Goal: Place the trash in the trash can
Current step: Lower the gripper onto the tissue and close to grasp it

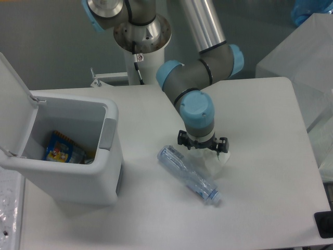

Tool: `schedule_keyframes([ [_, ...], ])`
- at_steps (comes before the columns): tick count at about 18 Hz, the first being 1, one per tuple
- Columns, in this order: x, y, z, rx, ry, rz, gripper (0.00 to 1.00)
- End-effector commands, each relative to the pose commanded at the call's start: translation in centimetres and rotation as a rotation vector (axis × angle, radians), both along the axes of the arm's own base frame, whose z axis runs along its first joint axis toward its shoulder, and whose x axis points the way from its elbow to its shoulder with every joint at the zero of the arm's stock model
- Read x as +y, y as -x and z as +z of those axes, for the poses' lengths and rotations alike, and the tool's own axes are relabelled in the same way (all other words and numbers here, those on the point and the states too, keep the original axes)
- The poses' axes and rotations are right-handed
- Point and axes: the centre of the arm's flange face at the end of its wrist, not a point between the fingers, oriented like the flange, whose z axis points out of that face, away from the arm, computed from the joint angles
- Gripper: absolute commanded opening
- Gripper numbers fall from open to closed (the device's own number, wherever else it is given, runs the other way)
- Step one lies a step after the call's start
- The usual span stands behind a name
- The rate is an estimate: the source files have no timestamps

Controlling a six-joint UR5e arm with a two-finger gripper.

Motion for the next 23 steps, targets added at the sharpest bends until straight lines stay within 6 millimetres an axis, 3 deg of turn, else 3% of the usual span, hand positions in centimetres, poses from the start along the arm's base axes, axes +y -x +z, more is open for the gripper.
schedule_keyframes([
  [2, -0.1, 0.2, -0.3, 0.009, 0.024, 0.001, 1.00],
  [4, 0.0, 0.2, -0.2, 0.008, 0.019, 0.000, 0.74],
  [6, -0.1, 0.2, -0.2, 0.010, 0.025, -0.001, 0.38],
  [8, -0.1, 0.2, -0.2, 0.014, 0.027, -0.001, 0.19],
  [11, 0.0, 0.3, 0.3, 0.021, 0.021, 0.000, 0.07],
  [15, 0.0, 0.8, 1.0, 0.025, 0.010, -0.013, 0.05],
  [18, -0.3, 2.5, 3.0, 0.040, 0.000, -0.054, 0.05],
  [23, -3.0, 3.9, 7.1, 0.045, -0.030, -0.077, 0.05],
])
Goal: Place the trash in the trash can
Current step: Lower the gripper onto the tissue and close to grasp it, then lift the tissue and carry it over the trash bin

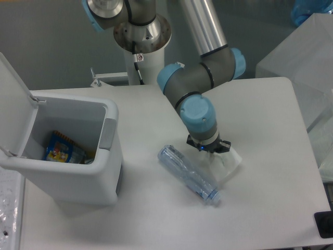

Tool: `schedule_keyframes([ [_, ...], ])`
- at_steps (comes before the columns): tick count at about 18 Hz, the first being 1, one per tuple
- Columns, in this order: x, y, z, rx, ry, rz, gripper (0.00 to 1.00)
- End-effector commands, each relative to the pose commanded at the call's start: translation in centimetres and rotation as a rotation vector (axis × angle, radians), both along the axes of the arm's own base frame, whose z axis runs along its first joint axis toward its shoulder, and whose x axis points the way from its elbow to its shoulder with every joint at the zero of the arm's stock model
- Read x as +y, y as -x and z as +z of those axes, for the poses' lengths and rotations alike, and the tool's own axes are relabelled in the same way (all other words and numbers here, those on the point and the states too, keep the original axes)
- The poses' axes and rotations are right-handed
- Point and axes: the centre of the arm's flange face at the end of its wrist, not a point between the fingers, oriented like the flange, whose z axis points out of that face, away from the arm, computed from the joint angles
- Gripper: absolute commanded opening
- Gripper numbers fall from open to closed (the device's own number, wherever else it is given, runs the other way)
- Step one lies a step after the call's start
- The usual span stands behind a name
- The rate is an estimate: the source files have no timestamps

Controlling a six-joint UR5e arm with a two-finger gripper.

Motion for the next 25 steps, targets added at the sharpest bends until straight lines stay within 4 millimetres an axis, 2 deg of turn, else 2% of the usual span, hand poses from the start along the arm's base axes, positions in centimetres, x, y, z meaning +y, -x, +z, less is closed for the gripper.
schedule_keyframes([
  [2, 0.1, 0.1, 1.2, -0.027, -0.080, 0.004, 0.05],
  [9, 2.3, 0.5, 9.0, -0.011, -0.336, 0.009, 0.05],
  [16, 5.4, -1.0, 18.1, -0.038, -0.644, 0.140, 0.07],
  [19, 7.9, -3.2, 21.6, -0.043, -0.719, 0.149, 0.07],
  [21, 9.6, -5.7, 23.2, -0.045, -0.744, 0.129, 0.07],
  [25, 11.0, -10.4, 25.9, -0.077, -0.803, 0.090, 0.07],
])
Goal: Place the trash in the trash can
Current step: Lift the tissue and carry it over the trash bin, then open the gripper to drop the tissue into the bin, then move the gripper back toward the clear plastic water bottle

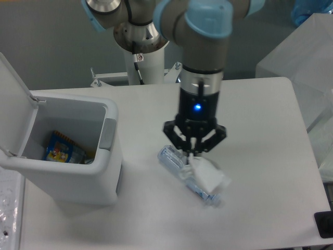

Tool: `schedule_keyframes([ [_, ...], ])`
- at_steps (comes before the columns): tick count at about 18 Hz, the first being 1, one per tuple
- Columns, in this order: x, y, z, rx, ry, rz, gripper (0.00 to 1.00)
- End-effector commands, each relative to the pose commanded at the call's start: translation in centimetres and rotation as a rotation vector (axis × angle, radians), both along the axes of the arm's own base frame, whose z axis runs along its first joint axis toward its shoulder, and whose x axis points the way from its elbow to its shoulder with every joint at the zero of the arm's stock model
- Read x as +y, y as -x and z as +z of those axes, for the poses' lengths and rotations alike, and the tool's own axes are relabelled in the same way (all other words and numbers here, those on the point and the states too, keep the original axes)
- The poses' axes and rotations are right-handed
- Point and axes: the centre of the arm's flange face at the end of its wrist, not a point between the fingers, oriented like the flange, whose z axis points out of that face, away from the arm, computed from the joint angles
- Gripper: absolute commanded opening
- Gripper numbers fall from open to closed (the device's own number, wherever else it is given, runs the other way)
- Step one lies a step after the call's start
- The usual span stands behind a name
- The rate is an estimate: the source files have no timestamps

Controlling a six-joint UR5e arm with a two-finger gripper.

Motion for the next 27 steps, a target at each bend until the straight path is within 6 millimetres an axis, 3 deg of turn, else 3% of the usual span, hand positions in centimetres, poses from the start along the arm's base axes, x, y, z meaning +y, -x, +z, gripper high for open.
schedule_keyframes([
  [4, 0.3, -4.3, 2.9, -0.002, -0.055, -0.048, 0.12],
  [7, 0.6, -8.3, 3.7, -0.003, -0.061, -0.096, 0.12],
  [9, 1.3, -11.3, 3.2, -0.020, -0.059, -0.146, 0.16],
  [11, 1.9, -14.2, 2.2, -0.066, -0.060, -0.189, 0.26],
  [13, 0.9, -16.0, 0.9, -0.096, -0.056, -0.208, 0.32],
  [16, 0.3, -16.6, 0.1, -0.112, -0.048, -0.209, 0.57],
  [17, 0.3, -16.6, 0.0, -0.112, -0.046, -0.208, 0.78],
  [18, 0.2, -16.5, 0.0, -0.111, -0.045, -0.205, 0.90],
  [19, 0.2, -16.5, 0.1, -0.108, -0.046, -0.205, 0.96],
  [20, 0.2, -16.5, 0.2, -0.106, -0.047, -0.205, 1.00],
  [24, 0.0, -15.7, 0.5, -0.100, -0.052, -0.192, 1.00],
  [27, -0.8, -11.7, 0.8, -0.102, -0.062, -0.118, 1.00],
])
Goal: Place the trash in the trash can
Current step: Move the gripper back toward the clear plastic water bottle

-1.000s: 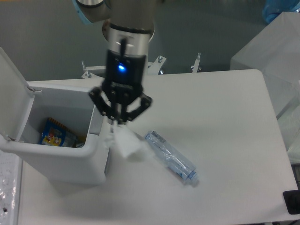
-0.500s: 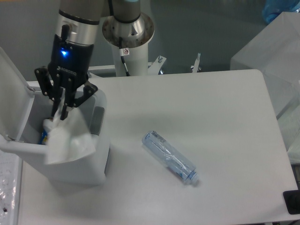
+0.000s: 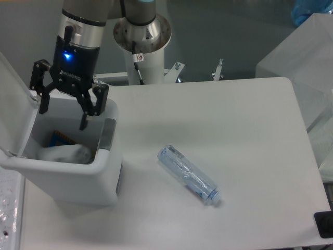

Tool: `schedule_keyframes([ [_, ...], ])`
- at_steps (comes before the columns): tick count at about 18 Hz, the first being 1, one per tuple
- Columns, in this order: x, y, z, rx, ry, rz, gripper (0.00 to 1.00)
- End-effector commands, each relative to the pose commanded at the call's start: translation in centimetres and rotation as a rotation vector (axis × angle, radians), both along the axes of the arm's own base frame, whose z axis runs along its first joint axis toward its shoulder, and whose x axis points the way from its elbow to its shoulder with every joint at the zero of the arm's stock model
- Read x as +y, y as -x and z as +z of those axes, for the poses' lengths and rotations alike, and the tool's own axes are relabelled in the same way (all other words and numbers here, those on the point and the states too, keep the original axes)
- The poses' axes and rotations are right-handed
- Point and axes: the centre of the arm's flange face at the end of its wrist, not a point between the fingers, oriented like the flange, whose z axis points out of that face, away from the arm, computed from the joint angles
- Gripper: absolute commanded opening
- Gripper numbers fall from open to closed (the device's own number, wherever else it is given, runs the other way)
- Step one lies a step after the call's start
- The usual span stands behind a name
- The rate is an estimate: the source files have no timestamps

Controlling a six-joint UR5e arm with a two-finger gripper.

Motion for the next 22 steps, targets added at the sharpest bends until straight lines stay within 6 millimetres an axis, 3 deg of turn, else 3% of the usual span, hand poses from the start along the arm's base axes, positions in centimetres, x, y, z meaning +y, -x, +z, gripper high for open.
schedule_keyframes([
  [8, -1.8, 13.0, -3.2, -0.099, 0.035, 0.248, 1.00],
  [12, -1.9, 19.2, -6.4, -0.167, 0.074, 0.367, 1.00],
  [16, -2.4, 22.4, -10.2, -0.224, 0.177, 0.419, 1.00],
  [22, -2.1, 25.4, -17.2, -0.216, 0.377, 0.478, 1.00],
])
